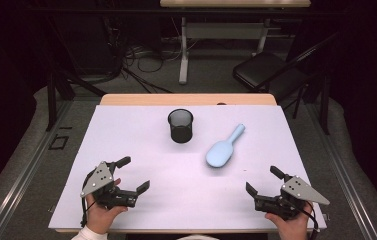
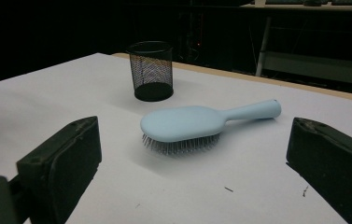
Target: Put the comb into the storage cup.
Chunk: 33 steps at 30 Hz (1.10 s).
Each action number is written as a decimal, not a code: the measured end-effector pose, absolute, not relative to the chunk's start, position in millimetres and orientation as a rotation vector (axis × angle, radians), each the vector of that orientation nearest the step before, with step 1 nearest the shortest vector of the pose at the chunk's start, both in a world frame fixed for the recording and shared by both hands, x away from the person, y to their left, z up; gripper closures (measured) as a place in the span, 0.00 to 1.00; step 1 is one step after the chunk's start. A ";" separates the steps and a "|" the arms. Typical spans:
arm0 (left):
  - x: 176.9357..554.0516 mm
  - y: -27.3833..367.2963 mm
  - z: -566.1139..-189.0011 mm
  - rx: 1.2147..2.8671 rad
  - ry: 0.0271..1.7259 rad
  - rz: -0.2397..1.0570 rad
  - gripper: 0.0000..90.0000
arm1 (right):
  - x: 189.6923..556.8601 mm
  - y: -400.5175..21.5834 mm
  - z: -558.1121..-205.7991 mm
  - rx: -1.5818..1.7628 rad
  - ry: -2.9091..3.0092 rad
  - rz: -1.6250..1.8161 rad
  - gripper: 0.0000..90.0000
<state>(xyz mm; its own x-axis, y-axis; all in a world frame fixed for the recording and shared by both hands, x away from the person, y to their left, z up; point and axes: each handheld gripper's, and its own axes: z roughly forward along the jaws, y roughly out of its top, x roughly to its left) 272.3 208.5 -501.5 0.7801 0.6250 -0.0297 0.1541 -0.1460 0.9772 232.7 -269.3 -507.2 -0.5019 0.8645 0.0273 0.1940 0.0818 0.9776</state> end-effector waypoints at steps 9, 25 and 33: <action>273.8 210.1 -504.9 1.709 0.640 0.443 0.00 | 239.2 -267.7 -510.5 1.062 1.806 1.417 0.05; 261.6 217.3 -506.5 1.710 0.663 0.464 0.00 | 258.8 -255.6 -516.3 1.100 1.873 1.363 0.16; 259.7 220.2 -507.7 1.709 0.692 0.472 0.00 | 275.5 -255.0 -515.9 1.137 1.895 1.346 0.26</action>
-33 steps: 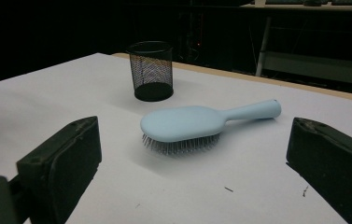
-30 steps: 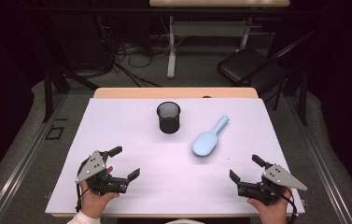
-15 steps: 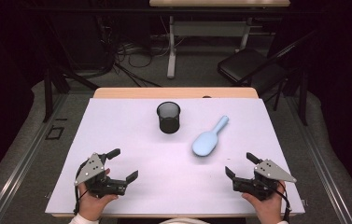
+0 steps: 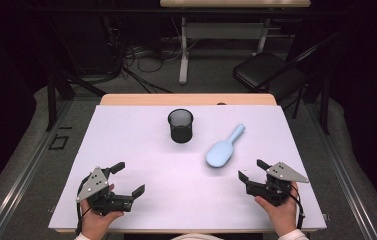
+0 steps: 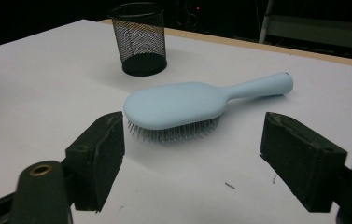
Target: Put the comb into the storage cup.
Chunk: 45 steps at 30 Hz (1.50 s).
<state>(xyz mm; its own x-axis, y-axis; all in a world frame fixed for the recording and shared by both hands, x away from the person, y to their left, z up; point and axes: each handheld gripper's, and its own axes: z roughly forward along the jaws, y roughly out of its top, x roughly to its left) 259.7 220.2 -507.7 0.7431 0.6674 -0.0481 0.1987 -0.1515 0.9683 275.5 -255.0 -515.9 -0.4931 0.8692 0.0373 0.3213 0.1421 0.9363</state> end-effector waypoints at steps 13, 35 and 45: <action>261.4 221.0 -509.0 1.715 0.707 0.467 0.01 | 295.1 -257.5 -521.4 1.202 1.967 1.296 0.43; 264.1 218.5 -510.3 1.718 0.710 0.460 0.01 | 311.3 -282.9 -530.5 1.353 1.944 1.312 0.57; 268.8 216.7 -510.9 1.716 0.711 0.448 0.01 | 315.2 -287.0 -525.6 1.384 1.985 1.207 0.61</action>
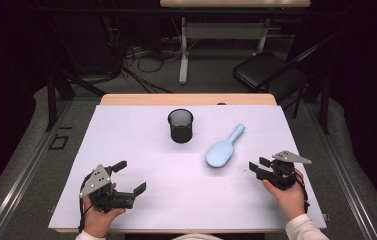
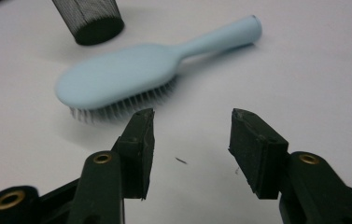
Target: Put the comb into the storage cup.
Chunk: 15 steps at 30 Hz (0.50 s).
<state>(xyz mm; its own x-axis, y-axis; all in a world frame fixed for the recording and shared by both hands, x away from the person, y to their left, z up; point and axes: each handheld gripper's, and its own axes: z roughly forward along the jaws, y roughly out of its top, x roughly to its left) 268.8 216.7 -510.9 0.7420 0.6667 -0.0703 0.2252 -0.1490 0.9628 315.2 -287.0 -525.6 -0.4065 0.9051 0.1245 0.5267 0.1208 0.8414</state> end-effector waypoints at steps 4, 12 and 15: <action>270.0 215.3 -511.4 1.709 0.705 0.441 0.01 | 320.9 -289.1 -508.7 1.365 1.999 1.232 0.68; 270.6 215.0 -511.7 1.710 0.707 0.438 0.01 | 340.1 -283.2 -480.4 1.303 2.054 1.170 0.72; 270.4 215.2 -511.8 1.711 0.709 0.439 0.01 | 349.1 -278.7 -473.3 1.285 2.080 1.138 0.72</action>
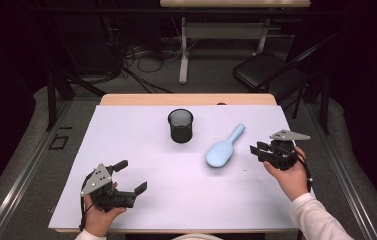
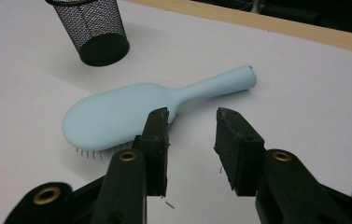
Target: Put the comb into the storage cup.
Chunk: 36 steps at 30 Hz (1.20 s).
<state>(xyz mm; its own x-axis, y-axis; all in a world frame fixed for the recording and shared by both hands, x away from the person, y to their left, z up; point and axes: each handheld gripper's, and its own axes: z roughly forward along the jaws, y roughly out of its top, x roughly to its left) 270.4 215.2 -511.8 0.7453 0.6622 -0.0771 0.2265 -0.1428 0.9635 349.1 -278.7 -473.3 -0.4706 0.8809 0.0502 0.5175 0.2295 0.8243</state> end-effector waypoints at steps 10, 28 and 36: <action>270.0 215.4 -512.3 1.717 0.716 0.444 0.01 | 378.5 -267.6 -452.5 1.288 2.131 1.085 0.75; 270.4 215.5 -512.9 1.723 0.714 0.441 0.01 | 423.7 -250.5 -436.9 1.366 2.165 1.047 0.86; 270.4 216.6 -512.9 1.725 0.713 0.444 0.01 | 443.5 -242.6 -443.3 1.408 2.164 1.004 0.87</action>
<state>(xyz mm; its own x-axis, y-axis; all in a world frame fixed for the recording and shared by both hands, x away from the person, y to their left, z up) 270.4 216.6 -512.9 0.7428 0.6658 -0.0703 0.2303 -0.1555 0.9606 443.5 -242.6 -443.3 -0.4326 0.8987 0.0725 0.6356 0.2469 0.7315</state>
